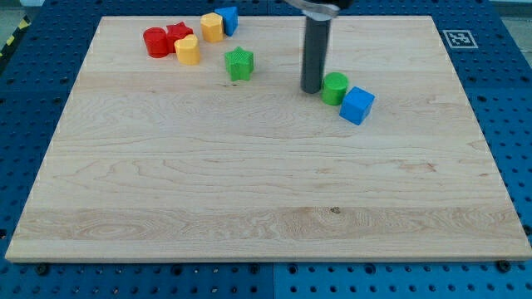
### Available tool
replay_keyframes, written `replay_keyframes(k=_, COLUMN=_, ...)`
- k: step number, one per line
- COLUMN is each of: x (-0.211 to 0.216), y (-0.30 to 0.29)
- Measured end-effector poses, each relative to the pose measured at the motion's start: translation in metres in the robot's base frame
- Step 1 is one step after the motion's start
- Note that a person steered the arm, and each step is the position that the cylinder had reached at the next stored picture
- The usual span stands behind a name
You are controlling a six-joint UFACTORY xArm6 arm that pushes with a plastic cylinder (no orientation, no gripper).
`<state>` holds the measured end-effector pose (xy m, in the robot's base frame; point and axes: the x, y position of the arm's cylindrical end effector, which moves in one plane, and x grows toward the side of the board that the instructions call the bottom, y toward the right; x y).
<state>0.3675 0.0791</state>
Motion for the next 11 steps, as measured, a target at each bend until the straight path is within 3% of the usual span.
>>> replay_keyframes(k=1, x=0.000, y=0.020)
replay_keyframes(k=2, x=-0.002, y=-0.026)
replay_keyframes(k=3, x=0.001, y=-0.114)
replay_keyframes(k=4, x=-0.023, y=-0.214)
replay_keyframes(k=5, x=-0.089, y=-0.238)
replay_keyframes(k=6, x=-0.103, y=-0.161)
replay_keyframes(k=7, x=-0.050, y=-0.080)
replay_keyframes(k=8, x=-0.009, y=-0.069)
replay_keyframes(k=11, x=-0.027, y=-0.142)
